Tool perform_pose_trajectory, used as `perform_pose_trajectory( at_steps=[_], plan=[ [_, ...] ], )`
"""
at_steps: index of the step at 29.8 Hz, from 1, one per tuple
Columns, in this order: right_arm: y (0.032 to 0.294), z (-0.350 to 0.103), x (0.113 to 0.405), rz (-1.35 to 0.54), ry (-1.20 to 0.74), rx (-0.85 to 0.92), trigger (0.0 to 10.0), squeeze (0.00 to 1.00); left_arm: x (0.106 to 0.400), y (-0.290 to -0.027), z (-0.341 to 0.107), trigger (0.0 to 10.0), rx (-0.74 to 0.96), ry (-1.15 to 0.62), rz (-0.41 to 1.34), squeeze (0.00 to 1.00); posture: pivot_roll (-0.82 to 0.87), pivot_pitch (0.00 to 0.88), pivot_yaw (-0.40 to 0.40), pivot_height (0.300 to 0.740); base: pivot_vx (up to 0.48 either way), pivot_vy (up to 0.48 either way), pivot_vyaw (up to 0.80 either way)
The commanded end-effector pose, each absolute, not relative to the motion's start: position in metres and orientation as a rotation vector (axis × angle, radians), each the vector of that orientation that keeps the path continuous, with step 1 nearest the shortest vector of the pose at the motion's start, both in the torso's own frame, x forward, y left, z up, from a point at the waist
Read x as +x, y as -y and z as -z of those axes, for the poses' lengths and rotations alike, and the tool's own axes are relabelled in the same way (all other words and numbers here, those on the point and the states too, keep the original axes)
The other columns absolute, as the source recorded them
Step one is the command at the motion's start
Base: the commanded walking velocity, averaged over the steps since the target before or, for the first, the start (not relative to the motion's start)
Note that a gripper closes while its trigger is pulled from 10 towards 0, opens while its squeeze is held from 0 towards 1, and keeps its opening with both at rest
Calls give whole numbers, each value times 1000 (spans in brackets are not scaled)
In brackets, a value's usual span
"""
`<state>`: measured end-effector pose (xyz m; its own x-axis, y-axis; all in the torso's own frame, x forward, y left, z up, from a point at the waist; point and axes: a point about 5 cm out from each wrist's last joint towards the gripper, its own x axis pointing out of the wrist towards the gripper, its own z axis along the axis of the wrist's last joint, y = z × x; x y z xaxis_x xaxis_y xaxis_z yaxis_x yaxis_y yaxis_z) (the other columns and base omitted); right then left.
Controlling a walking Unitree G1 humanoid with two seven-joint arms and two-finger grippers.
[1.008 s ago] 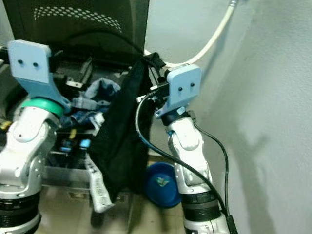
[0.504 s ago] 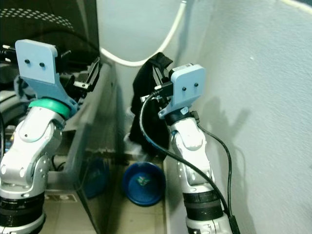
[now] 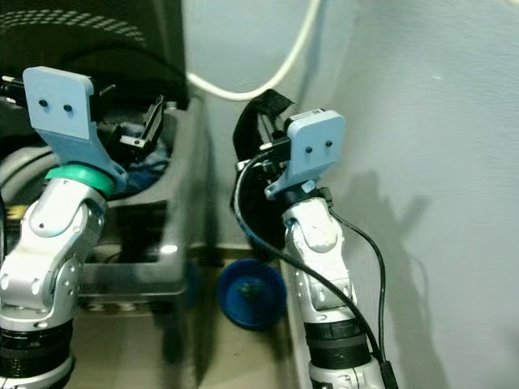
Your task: Clothes washing
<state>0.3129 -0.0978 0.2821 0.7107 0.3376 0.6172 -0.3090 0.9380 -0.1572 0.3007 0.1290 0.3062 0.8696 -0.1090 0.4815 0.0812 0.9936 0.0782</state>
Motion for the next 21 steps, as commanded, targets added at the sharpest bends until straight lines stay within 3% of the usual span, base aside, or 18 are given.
perform_pose_trajectory(
  at_steps=[1, 13, 21],
  plan=[
    [102, -281, 313, -345, 694, -45, 10000, 0, 302, -127, -303, 10000, 51, 495, 103, 0, 132, 24, -6, 735, 0, 480, 0],
    [102, -280, 312, -343, 690, -45, 10000, 0, 303, -128, -303, 10000, 46, 485, 100, 0, 131, 27, -4, 735, 0, 480, 0],
    [102, -279, 313, -338, 686, -48, 10000, 0, 306, -129, -300, 10000, 62, 457, 92, 0, 132, 27, -2, 735, 0, 0, 0]
  ],
)
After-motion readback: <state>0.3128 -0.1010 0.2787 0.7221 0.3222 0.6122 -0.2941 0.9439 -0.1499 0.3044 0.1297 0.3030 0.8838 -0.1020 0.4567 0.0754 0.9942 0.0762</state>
